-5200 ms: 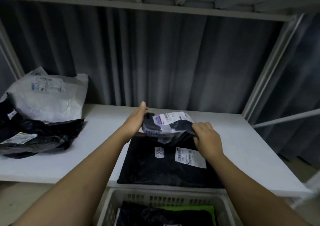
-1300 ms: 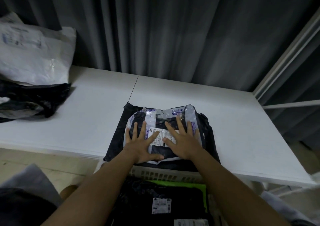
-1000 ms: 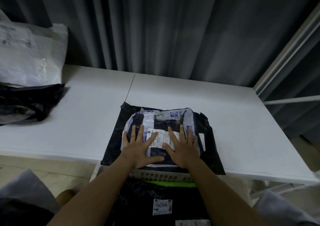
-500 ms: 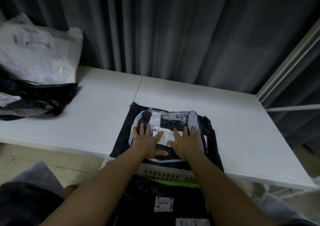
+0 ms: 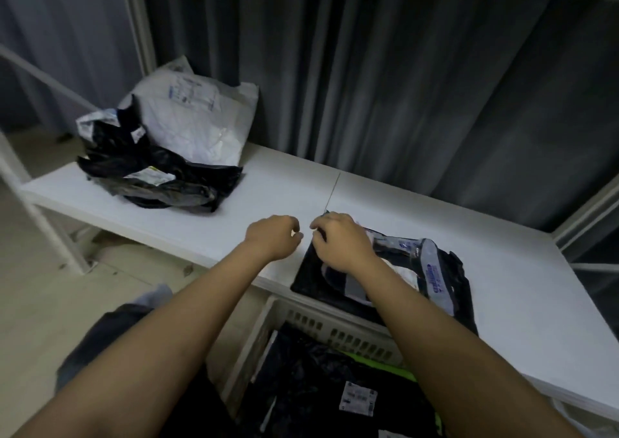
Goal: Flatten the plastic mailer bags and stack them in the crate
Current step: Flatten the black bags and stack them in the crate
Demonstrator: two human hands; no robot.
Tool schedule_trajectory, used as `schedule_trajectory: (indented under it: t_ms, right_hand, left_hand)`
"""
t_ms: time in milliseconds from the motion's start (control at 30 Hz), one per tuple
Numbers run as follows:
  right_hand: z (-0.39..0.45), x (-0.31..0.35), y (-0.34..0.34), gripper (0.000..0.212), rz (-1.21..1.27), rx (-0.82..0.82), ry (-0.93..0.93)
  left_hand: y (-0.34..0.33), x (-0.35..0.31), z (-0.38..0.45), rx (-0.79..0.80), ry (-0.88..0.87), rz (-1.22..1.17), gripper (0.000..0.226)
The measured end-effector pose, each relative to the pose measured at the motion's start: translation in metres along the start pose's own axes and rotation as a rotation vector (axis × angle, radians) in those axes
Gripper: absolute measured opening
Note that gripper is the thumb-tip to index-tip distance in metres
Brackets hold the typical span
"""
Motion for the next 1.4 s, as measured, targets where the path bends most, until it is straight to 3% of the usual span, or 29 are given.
schedule_trajectory:
  t_ms: [300, 400, 567, 700, 1100, 1400]
  right_hand:
    - [0.077, 0.059, -0.024, 0.033, 0.039, 0.088, 0.103]
    - [0.104, 0.069, -0.037, 0.033, 0.03, 0.125, 0.115]
    - [0.131, 0.077, -0.055, 0.033, 0.021, 0.152, 0.119]
    - [0.131, 0.073, -0.06, 0.033, 0.024, 0.164, 0.122]
    - [0.091, 0.062, -0.023, 0.032, 0.041, 0.107, 0.026]
    - [0.035, 0.057, 0.028, 0.029, 0.147, -0.044, -0.087]
  left_hand:
    - [0.028, 0.113, 0.04, -0.29, 0.274, 0.006, 0.049]
    - [0.03, 0.139, 0.06, -0.27, 0.291, 0.024, 0.06]
    - [0.028, 0.158, 0.08, -0.387, 0.331, 0.132, 0.039]
    - [0.028, 0.161, 0.087, -0.344, 0.356, 0.037, 0.031]
    - [0.085, 0.132, 0.04, -0.529, 0.155, -0.079, 0.031]
    - [0.122, 0.065, -0.018, -0.656, -0.055, -0.17, 0.011]
Point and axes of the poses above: each hand's wrist, its own z-axis towards the middle knuckle, its own y-axis out of the back of the hand, x = y × z, the point moved 1 cm from there along z, towards the middle knuckle, and after that the axes turned 14 degrees about y, right-handed, at the moved point
